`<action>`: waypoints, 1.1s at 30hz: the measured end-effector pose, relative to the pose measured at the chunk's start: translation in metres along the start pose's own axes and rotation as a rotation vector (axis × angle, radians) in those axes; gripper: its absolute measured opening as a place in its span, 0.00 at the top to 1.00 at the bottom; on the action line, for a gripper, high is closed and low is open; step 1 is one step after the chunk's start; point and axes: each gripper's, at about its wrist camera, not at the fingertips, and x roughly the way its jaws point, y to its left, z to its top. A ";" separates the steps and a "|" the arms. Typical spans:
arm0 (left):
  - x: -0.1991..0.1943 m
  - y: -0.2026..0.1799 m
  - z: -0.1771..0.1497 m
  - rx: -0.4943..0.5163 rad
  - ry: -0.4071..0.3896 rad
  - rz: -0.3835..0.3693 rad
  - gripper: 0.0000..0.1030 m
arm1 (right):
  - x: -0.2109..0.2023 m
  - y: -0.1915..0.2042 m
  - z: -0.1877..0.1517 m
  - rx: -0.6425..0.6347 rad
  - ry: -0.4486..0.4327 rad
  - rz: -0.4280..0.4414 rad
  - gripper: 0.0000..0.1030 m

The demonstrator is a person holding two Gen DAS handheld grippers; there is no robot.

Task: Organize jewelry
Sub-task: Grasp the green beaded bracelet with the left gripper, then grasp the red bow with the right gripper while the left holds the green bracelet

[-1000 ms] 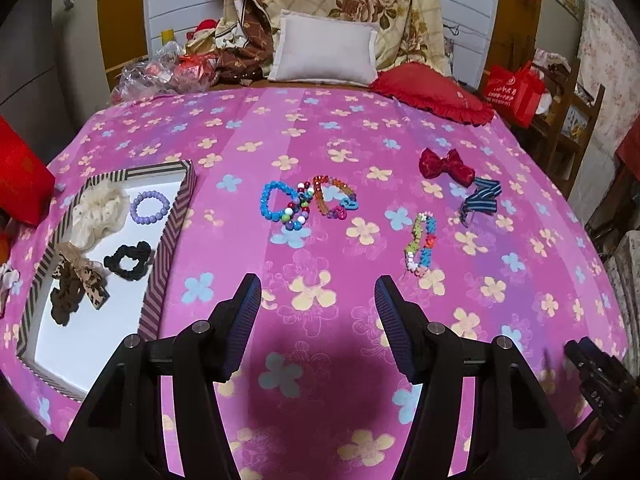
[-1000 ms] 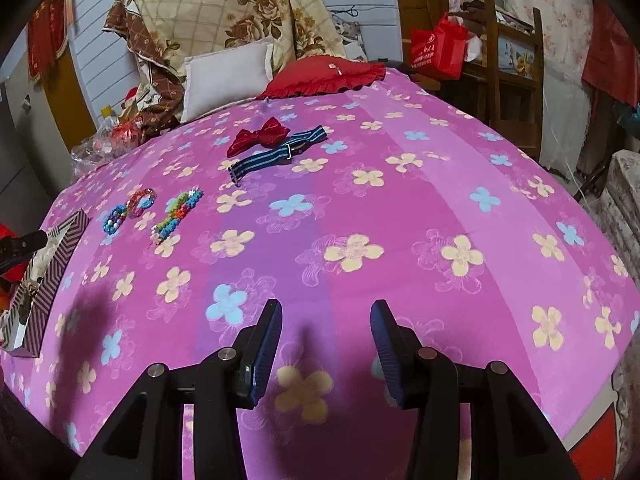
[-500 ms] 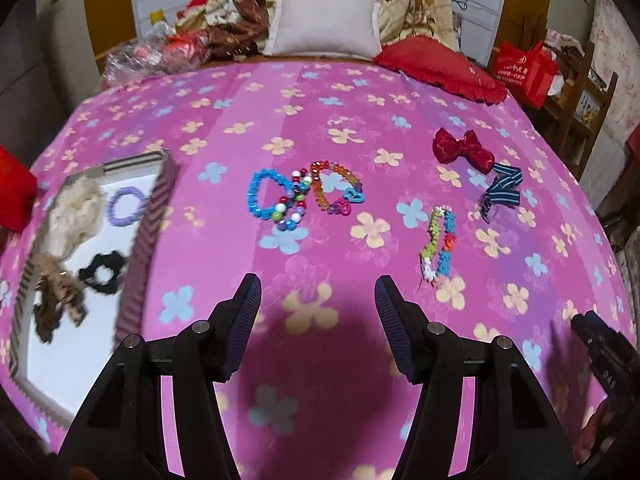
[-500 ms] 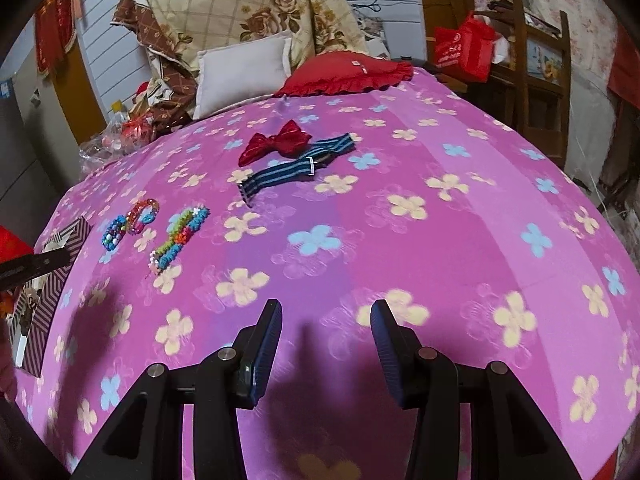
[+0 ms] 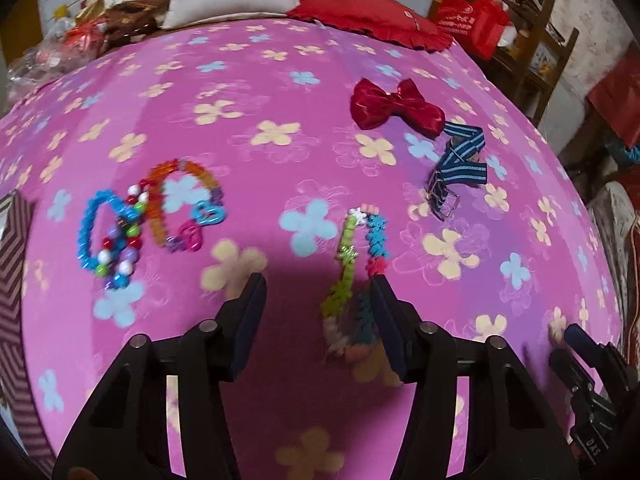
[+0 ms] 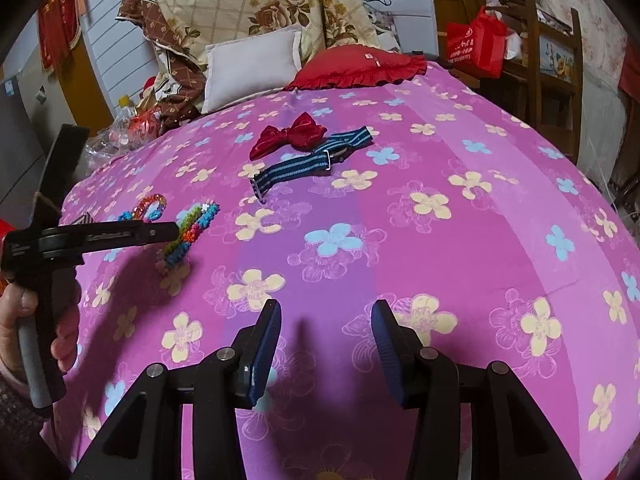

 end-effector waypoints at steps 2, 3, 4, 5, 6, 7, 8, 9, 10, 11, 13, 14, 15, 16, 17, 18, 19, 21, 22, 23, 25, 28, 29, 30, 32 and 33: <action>0.008 -0.003 0.002 0.024 0.019 0.018 0.62 | 0.003 0.001 -0.002 0.000 0.010 0.003 0.56; 0.011 -0.003 0.002 0.028 0.025 0.022 0.64 | 0.005 0.001 -0.002 -0.001 0.015 0.006 0.56; 0.011 -0.005 0.002 0.041 0.010 0.032 0.64 | 0.006 0.002 -0.002 -0.004 0.017 0.007 0.56; 0.012 -0.006 0.002 0.051 0.015 0.039 0.64 | 0.006 0.003 -0.003 -0.006 0.018 0.006 0.56; 0.012 -0.008 0.002 0.063 0.009 0.046 0.64 | 0.007 0.004 -0.002 -0.009 0.020 0.005 0.56; 0.013 -0.009 0.002 0.073 0.006 0.056 0.64 | 0.007 0.005 -0.002 -0.010 0.022 0.007 0.56; 0.014 -0.012 0.002 0.086 0.003 0.067 0.64 | 0.008 0.005 0.000 -0.010 0.025 0.009 0.56; 0.015 -0.015 0.003 0.101 -0.003 0.078 0.64 | 0.009 0.006 0.002 -0.009 0.030 0.010 0.56; 0.016 -0.017 0.004 0.107 -0.008 0.077 0.64 | 0.010 0.006 0.005 -0.008 0.034 0.010 0.56; 0.017 -0.018 0.005 0.108 -0.009 0.075 0.67 | 0.011 0.006 0.007 -0.006 0.036 0.011 0.56; 0.018 -0.021 0.007 0.117 0.000 0.050 0.90 | 0.012 0.007 0.015 -0.006 0.044 0.018 0.56; 0.018 -0.022 0.007 0.114 0.010 0.047 0.90 | 0.012 0.007 0.017 -0.006 0.047 0.020 0.56; 0.018 -0.022 0.006 0.106 0.015 0.034 0.90 | 0.014 0.007 0.022 -0.009 0.052 0.023 0.56; 0.016 -0.020 0.004 0.093 0.013 0.017 0.90 | 0.016 0.007 0.025 -0.013 0.052 0.021 0.56; 0.012 -0.017 0.001 0.075 0.008 0.008 0.90 | 0.018 0.007 0.029 -0.019 0.053 0.017 0.56; 0.006 -0.011 -0.002 0.051 0.003 -0.006 0.90 | 0.023 0.006 0.035 -0.025 0.055 0.010 0.56; 0.000 -0.006 -0.004 0.028 -0.003 -0.024 0.90 | 0.026 0.005 0.040 -0.026 0.056 0.006 0.56; -0.018 0.006 -0.011 -0.016 -0.024 -0.068 0.90 | 0.037 0.000 0.053 -0.012 0.061 -0.002 0.56; -0.028 0.011 -0.014 -0.028 -0.040 -0.081 0.90 | 0.042 -0.002 0.059 -0.001 0.065 0.000 0.56; -0.039 0.016 -0.018 -0.038 -0.060 -0.093 0.90 | 0.047 -0.004 0.067 0.011 0.069 0.008 0.56; -0.059 0.026 -0.027 -0.052 -0.091 -0.114 0.90 | 0.058 -0.005 0.085 0.024 0.074 0.036 0.56; -0.080 0.039 -0.040 -0.066 -0.123 -0.135 0.90 | 0.075 0.006 0.116 0.017 0.079 0.071 0.56; -0.086 0.044 -0.045 -0.074 -0.134 -0.138 0.90 | 0.081 0.012 0.126 0.016 0.084 0.089 0.56; -0.089 0.048 -0.047 -0.081 -0.140 -0.141 0.90 | 0.089 0.018 0.136 0.017 0.094 0.111 0.56; -0.095 0.059 -0.054 -0.107 -0.150 -0.153 0.90 | 0.107 0.029 0.156 0.030 0.119 0.142 0.56; -0.097 0.064 -0.057 -0.116 -0.154 -0.156 0.90 | 0.116 0.034 0.165 0.036 0.127 0.146 0.56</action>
